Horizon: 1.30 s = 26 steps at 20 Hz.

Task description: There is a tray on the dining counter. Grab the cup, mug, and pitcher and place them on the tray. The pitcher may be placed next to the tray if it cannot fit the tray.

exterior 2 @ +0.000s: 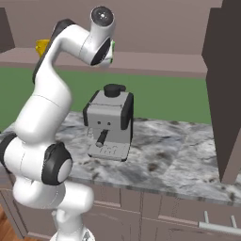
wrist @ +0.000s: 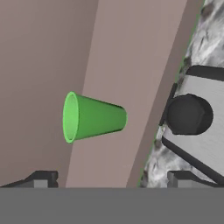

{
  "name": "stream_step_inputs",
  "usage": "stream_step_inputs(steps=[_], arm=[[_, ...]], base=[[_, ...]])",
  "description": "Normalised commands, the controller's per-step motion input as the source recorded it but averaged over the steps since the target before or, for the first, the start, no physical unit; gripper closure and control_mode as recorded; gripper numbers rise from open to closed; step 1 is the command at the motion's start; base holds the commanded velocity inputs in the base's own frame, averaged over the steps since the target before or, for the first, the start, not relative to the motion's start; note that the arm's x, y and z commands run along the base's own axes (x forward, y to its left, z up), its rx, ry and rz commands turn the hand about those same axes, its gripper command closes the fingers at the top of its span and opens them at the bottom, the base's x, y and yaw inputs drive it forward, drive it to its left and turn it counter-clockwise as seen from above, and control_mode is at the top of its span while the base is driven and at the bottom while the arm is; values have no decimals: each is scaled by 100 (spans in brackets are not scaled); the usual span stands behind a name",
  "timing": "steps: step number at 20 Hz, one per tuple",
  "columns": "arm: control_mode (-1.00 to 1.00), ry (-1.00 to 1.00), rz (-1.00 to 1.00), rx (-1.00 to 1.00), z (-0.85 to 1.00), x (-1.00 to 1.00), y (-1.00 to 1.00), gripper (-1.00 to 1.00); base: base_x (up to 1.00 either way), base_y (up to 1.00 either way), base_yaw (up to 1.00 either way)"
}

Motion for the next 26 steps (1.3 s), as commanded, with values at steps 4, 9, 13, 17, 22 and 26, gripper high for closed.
stream_step_inputs(steps=[4, 9, 13, 17, 22, 26], arm=[[-100, 0, 3, 0, -7, 17, -7, -100], [-100, 1, 4, 0, -10, 19, 0, -100], [-100, 1, 4, 0, -6, 16, 0, -100], [-100, 2, 3, 0, -1, 14, 0, -100], [-100, 5, 1, 0, 0, 15, 0, -100], [-100, 6, 0, 0, 0, 16, 0, -100]], base=[[0, 0, 0], [0, 0, 0], [0, 0, 0], [0, 0, 0], [0, 0, 0], [0, 0, 0]])
